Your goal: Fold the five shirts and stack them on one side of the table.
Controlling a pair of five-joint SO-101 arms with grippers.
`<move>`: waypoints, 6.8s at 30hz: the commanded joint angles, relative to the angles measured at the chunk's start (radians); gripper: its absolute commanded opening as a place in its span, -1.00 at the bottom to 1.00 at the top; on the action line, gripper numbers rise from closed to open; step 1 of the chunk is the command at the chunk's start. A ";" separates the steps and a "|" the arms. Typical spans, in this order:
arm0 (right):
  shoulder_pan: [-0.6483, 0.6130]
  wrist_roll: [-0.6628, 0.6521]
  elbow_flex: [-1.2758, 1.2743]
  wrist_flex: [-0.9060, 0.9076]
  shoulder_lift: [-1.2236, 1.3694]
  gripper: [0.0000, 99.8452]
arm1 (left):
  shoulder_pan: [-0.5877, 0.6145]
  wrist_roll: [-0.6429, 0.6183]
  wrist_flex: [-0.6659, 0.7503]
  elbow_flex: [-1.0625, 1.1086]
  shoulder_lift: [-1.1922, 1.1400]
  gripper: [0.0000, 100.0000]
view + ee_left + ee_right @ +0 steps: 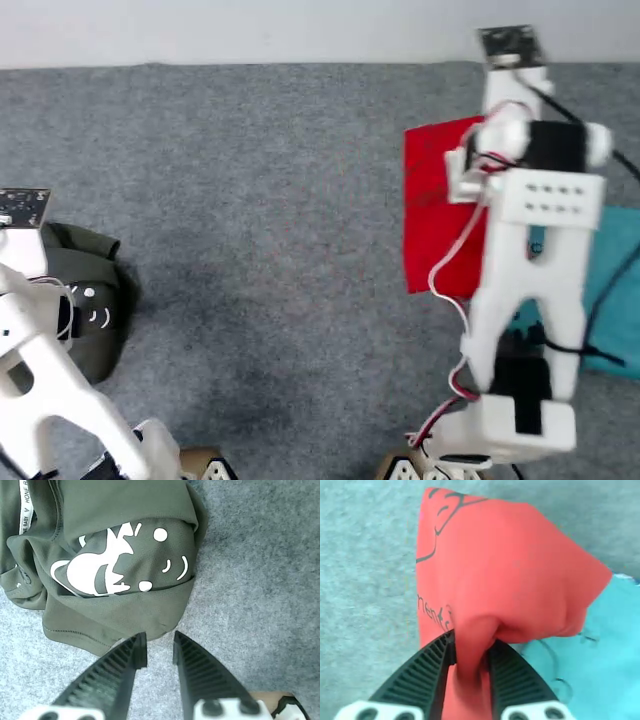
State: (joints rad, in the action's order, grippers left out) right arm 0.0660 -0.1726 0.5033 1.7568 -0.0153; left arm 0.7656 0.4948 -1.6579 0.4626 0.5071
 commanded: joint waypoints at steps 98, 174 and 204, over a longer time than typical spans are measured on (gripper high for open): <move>0.704 -0.543 -0.081 -0.549 0.426 -0.98 | -0.132 0.002 -0.003 -0.035 0.031 -0.81; 0.371 -0.345 -0.752 0.038 -0.346 -0.98 | -1.014 -0.354 0.137 -0.565 -0.528 -0.88; 0.369 -0.288 -0.842 0.038 -0.386 -0.98 | -0.566 0.201 0.160 0.323 -0.014 -0.62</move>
State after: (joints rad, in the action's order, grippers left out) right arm 0.4434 -0.4703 -0.3237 1.7553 -0.3606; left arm 0.1504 0.6160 -1.5904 0.7004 0.4595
